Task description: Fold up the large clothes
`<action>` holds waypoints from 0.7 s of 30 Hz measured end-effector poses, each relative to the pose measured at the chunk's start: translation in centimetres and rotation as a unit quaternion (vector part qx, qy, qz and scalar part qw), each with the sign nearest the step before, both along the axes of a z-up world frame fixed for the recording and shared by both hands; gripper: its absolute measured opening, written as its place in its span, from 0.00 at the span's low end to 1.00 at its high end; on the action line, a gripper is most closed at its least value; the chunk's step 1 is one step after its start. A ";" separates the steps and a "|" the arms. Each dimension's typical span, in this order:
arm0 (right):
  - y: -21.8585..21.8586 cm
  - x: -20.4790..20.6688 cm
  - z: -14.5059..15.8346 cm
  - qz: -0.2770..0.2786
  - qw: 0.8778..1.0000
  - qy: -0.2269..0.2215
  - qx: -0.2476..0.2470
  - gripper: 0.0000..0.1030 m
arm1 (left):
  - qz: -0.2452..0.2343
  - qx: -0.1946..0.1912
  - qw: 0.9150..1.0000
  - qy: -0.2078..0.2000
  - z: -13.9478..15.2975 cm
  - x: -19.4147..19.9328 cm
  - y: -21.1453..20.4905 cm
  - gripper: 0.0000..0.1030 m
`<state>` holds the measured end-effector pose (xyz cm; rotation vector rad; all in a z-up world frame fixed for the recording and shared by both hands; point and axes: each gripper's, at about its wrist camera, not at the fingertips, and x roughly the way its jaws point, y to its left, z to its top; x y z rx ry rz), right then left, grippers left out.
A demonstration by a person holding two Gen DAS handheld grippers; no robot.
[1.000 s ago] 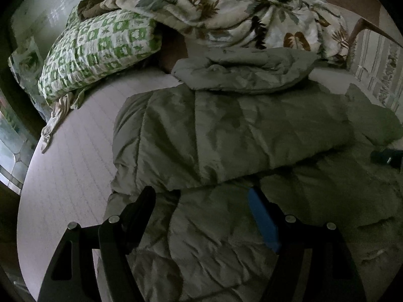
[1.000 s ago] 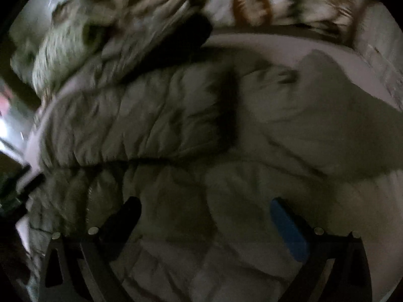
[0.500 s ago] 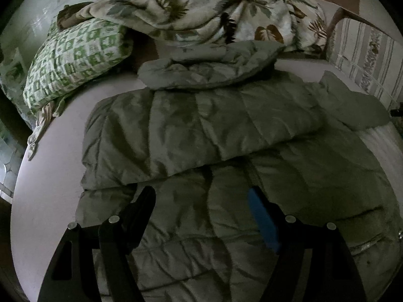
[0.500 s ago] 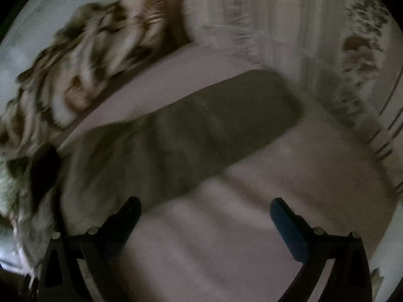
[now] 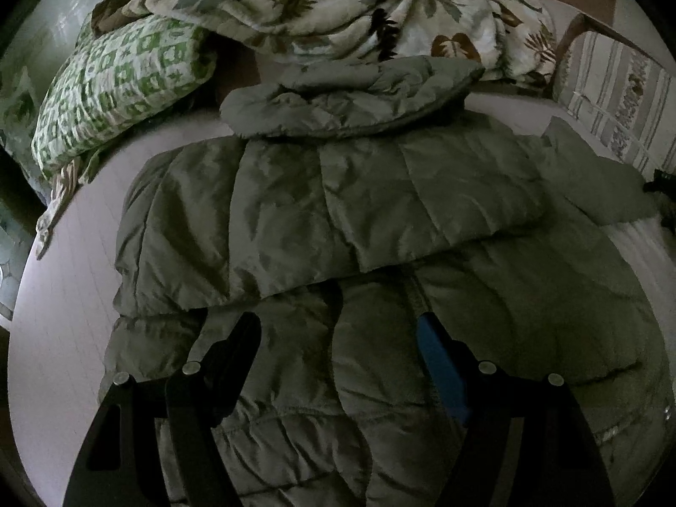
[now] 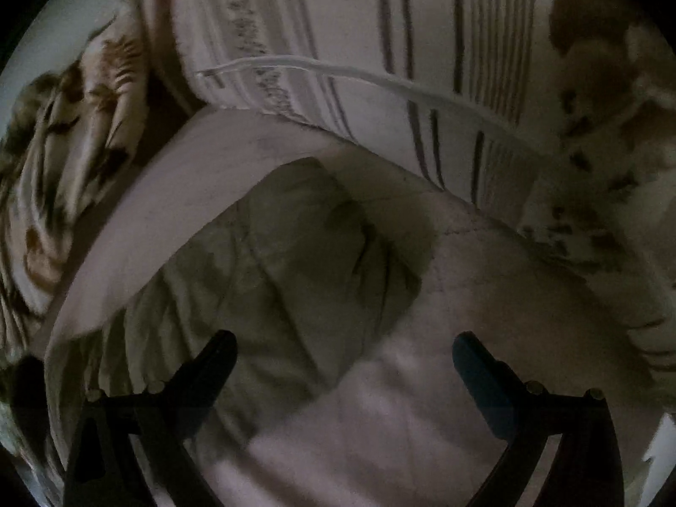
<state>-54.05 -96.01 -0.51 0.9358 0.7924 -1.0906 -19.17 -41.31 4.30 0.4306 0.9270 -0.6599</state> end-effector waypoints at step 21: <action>10.0 7.4 13.1 0.161 0.975 -0.005 -0.152 0.17 | 0.051 -0.001 0.999 -0.005 1.3 0.9 5.7 0.74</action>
